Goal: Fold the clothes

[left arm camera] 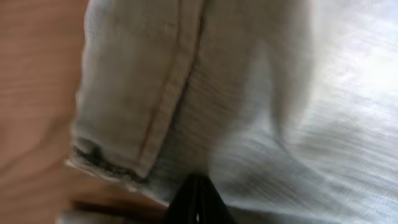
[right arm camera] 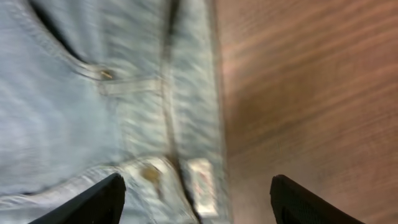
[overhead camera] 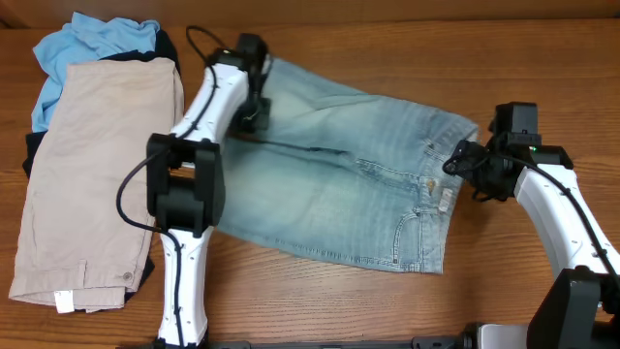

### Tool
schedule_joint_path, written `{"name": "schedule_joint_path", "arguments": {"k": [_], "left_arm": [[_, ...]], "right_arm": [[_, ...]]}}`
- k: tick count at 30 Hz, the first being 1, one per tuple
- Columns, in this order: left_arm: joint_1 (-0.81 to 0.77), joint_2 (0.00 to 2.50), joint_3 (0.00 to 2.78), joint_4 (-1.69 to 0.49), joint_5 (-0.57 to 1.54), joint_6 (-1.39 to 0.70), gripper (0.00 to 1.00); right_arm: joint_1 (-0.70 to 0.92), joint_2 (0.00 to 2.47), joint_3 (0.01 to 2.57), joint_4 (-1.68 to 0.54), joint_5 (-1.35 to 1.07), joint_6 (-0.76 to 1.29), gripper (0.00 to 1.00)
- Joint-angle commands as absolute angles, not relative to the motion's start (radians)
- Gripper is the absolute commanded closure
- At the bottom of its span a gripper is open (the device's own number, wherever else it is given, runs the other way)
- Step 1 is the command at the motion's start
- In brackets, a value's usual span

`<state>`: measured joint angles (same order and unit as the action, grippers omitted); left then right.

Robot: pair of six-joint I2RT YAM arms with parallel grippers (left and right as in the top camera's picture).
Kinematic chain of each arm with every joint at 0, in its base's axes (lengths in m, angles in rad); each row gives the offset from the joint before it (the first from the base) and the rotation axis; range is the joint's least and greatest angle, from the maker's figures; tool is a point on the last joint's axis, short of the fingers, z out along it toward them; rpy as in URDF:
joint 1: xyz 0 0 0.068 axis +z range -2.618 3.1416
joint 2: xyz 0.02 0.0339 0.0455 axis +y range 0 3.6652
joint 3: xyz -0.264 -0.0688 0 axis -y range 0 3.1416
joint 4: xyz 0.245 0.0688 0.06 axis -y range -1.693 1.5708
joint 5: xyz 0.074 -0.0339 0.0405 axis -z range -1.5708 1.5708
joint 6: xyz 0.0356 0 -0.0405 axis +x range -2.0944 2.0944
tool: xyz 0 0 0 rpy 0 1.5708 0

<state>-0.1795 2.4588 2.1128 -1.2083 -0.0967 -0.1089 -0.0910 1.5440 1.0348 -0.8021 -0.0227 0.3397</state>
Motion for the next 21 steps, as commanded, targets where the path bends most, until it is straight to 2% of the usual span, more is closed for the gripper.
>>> {"name": "schedule_joint_path", "arguments": {"k": [1,2,4,7,14,19,21], "left_arm": [[-0.135,2.485,2.203,-1.301,-0.130,-0.136,0.96],[-0.127,2.485,2.221,-1.335,-0.130,-0.136,0.94],[-0.115,2.485,2.259,-1.389,-0.126,-0.133,0.81],[-0.104,2.485,2.363,-1.475,-0.110,-0.099,0.69],[-0.105,2.423,2.767,-1.690,-0.026,-0.094,0.63],[-0.118,2.233,2.749,-1.690,0.075,-0.093,0.61],[-0.138,2.149,2.700,-1.690,0.042,-0.086,0.54]], "right_arm": [[-0.091,1.549,1.048,-0.828,-0.038,0.340,0.21],[-0.091,1.547,1.049,-0.834,-0.055,0.340,0.20],[-0.091,1.533,1.052,-0.834,-0.118,0.318,0.18],[-0.092,1.489,1.117,-0.883,-0.195,0.287,0.18],[-0.091,1.303,1.372,-1.159,-0.202,0.312,0.17],[-0.091,1.099,1.383,-1.326,-0.146,0.485,0.17],[-0.091,1.025,1.374,-1.382,-0.129,0.517,0.17]]}}
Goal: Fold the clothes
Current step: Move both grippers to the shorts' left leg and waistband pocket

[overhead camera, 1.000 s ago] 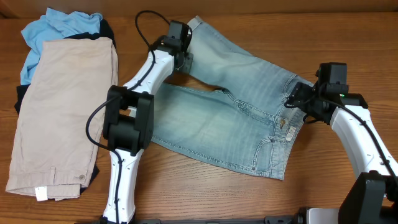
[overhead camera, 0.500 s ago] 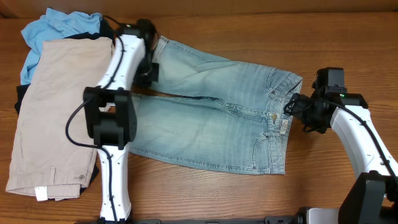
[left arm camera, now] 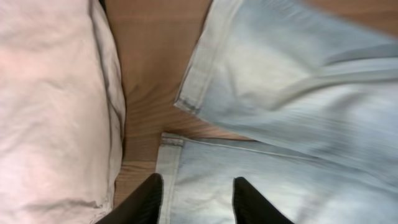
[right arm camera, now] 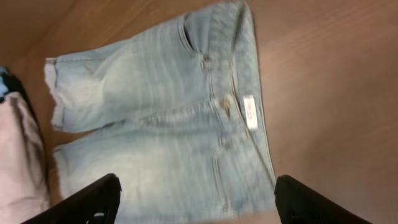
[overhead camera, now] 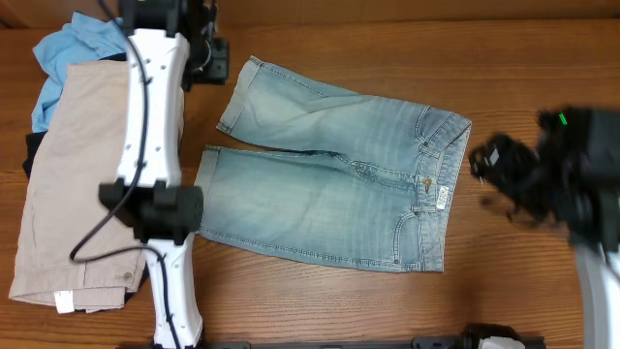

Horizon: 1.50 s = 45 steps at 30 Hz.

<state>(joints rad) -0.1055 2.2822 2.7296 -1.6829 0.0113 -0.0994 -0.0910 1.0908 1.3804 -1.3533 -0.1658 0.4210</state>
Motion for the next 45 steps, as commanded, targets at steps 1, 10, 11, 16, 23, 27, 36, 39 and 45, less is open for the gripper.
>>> {"name": "schedule_joint_path", "arguments": {"k": [1,10,11,16,23,27,36,39,45], "left_arm": [[-0.150,2.105,2.663,-1.690,0.019,-0.088,0.50],[-0.271,1.784,2.038,-1.649,-0.213,-0.331,0.00],[-0.271,1.759,1.960,-1.617,-0.212,-0.356,0.00],[-0.263,1.679,1.594,-1.437,-0.151,-0.410,0.00],[-0.189,1.671,1.319,-1.309,-0.132,-0.672,0.00],[-0.136,1.671,1.230,-1.249,-0.103,-0.866,0.00],[-0.090,1.671,1.099,-1.076,0.065,-0.937,0.09],[-0.090,1.671,1.093,-1.078,0.052,-0.948,0.09],[-0.088,1.671,1.052,-1.082,-0.031,-1.054,0.10]], "right_arm": [[-0.091,0.990,1.369,-1.407,-0.123,0.530,0.16],[-0.091,0.831,1.245,-1.540,-0.049,0.607,0.13],[-0.091,0.833,1.220,-1.534,-0.049,0.607,0.13],[-0.091,0.863,1.071,-1.459,-0.009,0.675,0.10],[-0.091,0.966,0.960,-1.363,-0.021,0.686,0.00],[-0.090,1.032,0.960,-1.312,-0.057,0.688,0.00],[-0.089,1.180,0.938,-1.234,-0.203,0.749,0.00],[-0.089,1.200,0.906,-1.208,-0.203,0.749,0.00],[-0.059,1.201,0.817,-1.122,-0.203,0.754,0.00]]}}
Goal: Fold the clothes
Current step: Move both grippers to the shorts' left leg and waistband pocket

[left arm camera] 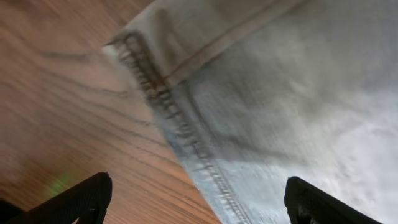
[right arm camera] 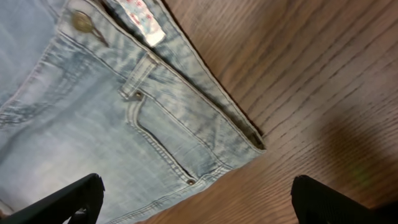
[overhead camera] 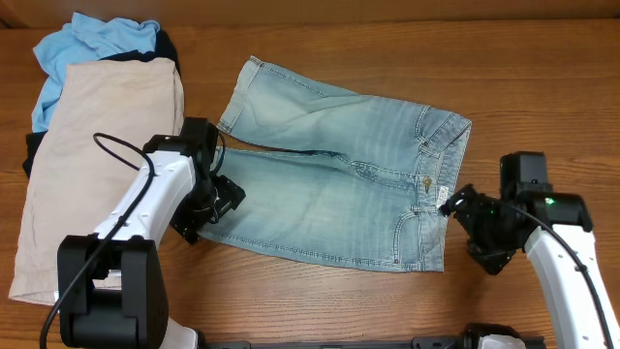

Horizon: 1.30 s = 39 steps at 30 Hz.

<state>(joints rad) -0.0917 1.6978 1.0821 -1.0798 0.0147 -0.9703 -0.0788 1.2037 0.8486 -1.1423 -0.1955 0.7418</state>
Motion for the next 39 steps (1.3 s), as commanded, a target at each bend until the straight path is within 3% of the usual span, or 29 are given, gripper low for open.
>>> {"name": "schedule_joint_path", "arguments": {"k": [1,11,22,25,30,32,39], "left_arm": [[-0.086,1.671,1.047,-1.083,-0.036,-1.061,0.10],[-0.054,1.671,0.988,-1.036,-0.116,-1.153,0.10],[-0.043,1.672,0.867,-0.818,-0.115,-1.153,0.17],[-0.043,1.672,0.846,-0.811,-0.116,-1.151,0.26],[-0.043,1.673,0.834,-0.810,-0.115,-1.148,0.53],[-0.043,1.673,0.834,-0.805,-0.115,-1.148,0.57],[-0.043,1.673,0.834,-0.804,-0.114,-1.130,0.50]], "right_arm": [[-0.050,1.201,0.804,-1.109,-0.200,0.756,0.01],[0.049,1.201,0.762,-1.032,-0.149,0.794,0.12],[0.105,1.201,0.745,-1.017,-0.105,0.842,0.22],[0.117,1.201,0.745,-1.019,-0.106,0.844,0.29],[0.146,1.201,0.745,-1.018,-0.102,0.892,0.31],[0.158,1.201,0.745,-1.015,-0.102,0.892,0.32],[0.196,1.202,0.745,-1.012,-0.093,0.892,0.34]]}}
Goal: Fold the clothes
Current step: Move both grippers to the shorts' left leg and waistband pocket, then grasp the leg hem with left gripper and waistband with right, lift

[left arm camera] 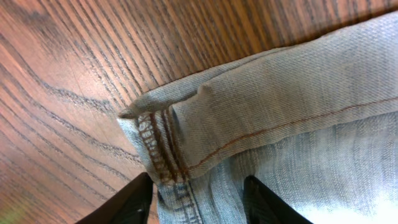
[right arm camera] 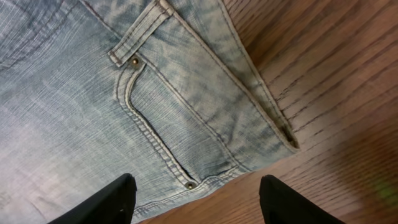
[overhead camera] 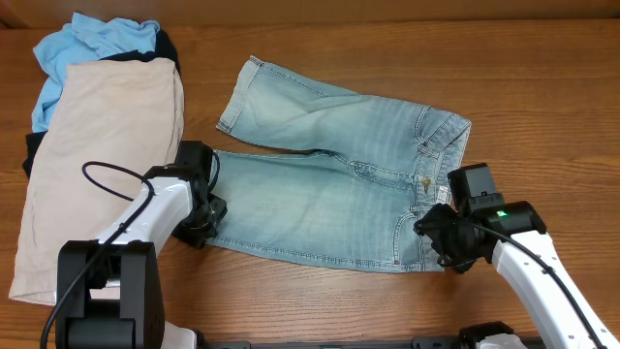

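Observation:
Light-blue denim shorts [overhead camera: 339, 184] lie spread flat mid-table, legs pointing left and waist to the right. My left gripper [overhead camera: 205, 231] is down at the near leg's hem corner. In the left wrist view it [left arm camera: 196, 208] is open, its fingers [left arm camera: 127, 205] straddling the stitched hem seam [left arm camera: 161, 158]. My right gripper [overhead camera: 438, 247] is at the near corner of the waistband. It [right arm camera: 196, 205] is open in the right wrist view, over the pocket rivet [right arm camera: 188, 185] and the near edge of the cloth.
A folded beige garment [overhead camera: 97, 174] lies at the left on top of a blue one [overhead camera: 92, 39] and a dark one [overhead camera: 165, 44]. Bare wooden table [overhead camera: 542, 97] surrounds the shorts.
Both grippers have come closer to the shorts' near edge. The left now straddles the hem corner with its fingers closer together. The right has shifted left onto the waistband corner.
First my left gripper was shut at the far leg's hem and the right stood open by the waistband. Then both arms were raised away and the shorts lay flat. Then both hovered open near the shorts' near edge, and now sit at its two corners.

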### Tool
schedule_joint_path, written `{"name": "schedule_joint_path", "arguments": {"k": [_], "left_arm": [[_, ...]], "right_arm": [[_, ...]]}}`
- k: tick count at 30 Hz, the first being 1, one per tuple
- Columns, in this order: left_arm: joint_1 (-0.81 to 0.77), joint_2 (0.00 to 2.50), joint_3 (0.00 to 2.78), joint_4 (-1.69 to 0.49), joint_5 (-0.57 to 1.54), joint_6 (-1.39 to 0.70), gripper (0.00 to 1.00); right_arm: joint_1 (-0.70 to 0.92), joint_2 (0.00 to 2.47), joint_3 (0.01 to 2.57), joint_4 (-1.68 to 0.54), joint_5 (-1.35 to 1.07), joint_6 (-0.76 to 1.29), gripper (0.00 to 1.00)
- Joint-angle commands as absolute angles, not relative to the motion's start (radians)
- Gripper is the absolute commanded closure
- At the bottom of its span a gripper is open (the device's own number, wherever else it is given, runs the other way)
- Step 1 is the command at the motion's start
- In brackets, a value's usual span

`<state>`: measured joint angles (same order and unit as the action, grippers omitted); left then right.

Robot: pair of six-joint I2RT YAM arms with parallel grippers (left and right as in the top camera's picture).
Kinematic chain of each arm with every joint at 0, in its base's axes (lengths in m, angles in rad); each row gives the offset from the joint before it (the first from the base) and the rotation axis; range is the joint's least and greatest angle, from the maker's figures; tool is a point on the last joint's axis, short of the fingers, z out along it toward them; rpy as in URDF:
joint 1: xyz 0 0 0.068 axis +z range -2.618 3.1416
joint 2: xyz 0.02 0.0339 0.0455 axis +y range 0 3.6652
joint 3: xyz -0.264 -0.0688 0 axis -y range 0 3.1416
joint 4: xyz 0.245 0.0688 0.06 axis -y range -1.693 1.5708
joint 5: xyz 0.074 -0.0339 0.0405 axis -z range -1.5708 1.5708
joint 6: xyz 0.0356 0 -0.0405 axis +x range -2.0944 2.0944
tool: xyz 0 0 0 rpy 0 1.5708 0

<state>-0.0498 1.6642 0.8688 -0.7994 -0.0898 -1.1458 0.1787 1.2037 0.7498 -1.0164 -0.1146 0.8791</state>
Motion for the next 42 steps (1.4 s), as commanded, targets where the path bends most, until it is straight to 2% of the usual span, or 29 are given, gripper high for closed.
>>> {"name": "schedule_joint_path", "arguments": {"k": [1,4,6,9,10,12,14,26,30,36,39,42], "left_arm": [[-0.044,1.673,0.834,-0.804,-0.112,-1.115,0.49],[-0.044,1.673,0.834,-0.804,-0.116,-1.087,0.46],[-0.044,1.673,0.834,-0.803,-0.124,-1.073,0.49],[-0.044,1.673,0.834,-0.804,-0.140,-1.054,0.64],[-0.044,1.673,0.834,-0.804,-0.142,-1.042,0.81],[-0.044,1.673,0.834,-0.804,-0.141,-1.030,0.91],[-0.044,1.673,0.834,-0.804,-0.141,-1.015,0.95],[-0.044,1.673,0.834,-0.811,-0.137,-1.009,0.96],[-0.044,1.673,0.834,-0.811,-0.137,-1.008,0.96],[-0.044,1.673,0.834,-0.811,-0.137,-1.004,0.96],[-0.044,1.673,0.835,-0.811,-0.133,-0.983,0.96],[-0.043,1.673,0.847,-0.818,-0.131,-0.939,0.96]], "right_arm": [[0.203,1.202,0.745,-1.010,-0.086,0.892,0.35],[0.230,1.202,0.745,-1.011,-0.080,0.896,0.37],[0.261,1.202,0.745,-1.011,-0.079,0.931,0.37],[0.319,1.205,0.745,-1.004,-0.078,0.993,0.38],[0.345,1.207,0.745,-1.001,-0.071,1.021,0.38],[0.373,1.210,0.745,-1.000,-0.062,1.053,0.38],[0.399,1.220,0.745,-1.000,-0.050,1.087,0.39],[0.420,1.387,0.743,-1.000,-0.007,1.193,0.38],[0.420,1.430,0.727,-1.004,0.053,1.267,0.43],[0.419,1.436,0.633,-0.965,0.094,1.317,0.45],[0.419,1.436,0.581,-0.891,0.093,1.317,0.53],[0.419,1.436,0.569,-0.857,0.094,1.296,0.69]]}}
